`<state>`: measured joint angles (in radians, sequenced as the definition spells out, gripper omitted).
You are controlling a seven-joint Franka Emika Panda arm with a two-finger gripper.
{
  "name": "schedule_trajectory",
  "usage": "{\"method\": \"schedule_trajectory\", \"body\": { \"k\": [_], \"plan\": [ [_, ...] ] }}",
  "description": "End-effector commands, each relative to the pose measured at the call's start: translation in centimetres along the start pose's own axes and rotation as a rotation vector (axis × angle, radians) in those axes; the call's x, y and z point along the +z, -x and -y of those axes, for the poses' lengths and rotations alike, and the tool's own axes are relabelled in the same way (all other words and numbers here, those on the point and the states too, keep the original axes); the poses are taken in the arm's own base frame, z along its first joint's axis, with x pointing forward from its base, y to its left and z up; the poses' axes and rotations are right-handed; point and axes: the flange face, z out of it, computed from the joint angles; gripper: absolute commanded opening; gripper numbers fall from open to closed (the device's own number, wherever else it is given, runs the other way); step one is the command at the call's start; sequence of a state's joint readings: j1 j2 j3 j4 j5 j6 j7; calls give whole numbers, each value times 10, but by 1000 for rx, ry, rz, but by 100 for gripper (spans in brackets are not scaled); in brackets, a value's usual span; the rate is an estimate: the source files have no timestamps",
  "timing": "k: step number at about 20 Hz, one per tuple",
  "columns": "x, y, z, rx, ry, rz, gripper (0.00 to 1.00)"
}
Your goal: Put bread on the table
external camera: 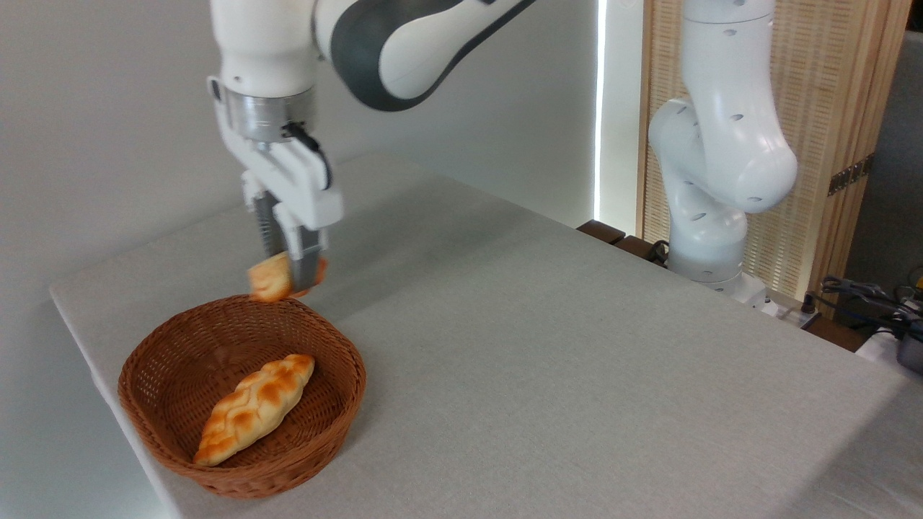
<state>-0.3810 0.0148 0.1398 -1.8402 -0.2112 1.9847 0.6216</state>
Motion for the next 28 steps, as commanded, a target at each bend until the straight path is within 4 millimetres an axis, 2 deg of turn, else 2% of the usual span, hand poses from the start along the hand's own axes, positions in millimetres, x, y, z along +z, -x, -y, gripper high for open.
{"method": "schedule_trajectory", "body": {
  "k": [1, 3, 4, 5, 6, 10, 16, 20, 23, 28],
  "plan": [
    [9, 31, -23, -13, 49, 74, 63],
    [21, 37, -27, -35, 45, 113, 66],
    [28, 34, -34, -51, 39, 130, 78],
    [32, 32, -38, -63, 20, 150, 96],
    [38, 31, -39, -76, -3, 173, 100],
    [57, 22, -51, -64, -30, 222, 100],
    [61, 20, -55, -41, -39, 235, 100],
    [45, 22, -44, -34, -73, 219, 100],
    [24, 30, -20, -32, -97, 179, 100],
    [-7, 38, 8, -56, -116, 128, 100]
  ]
}}
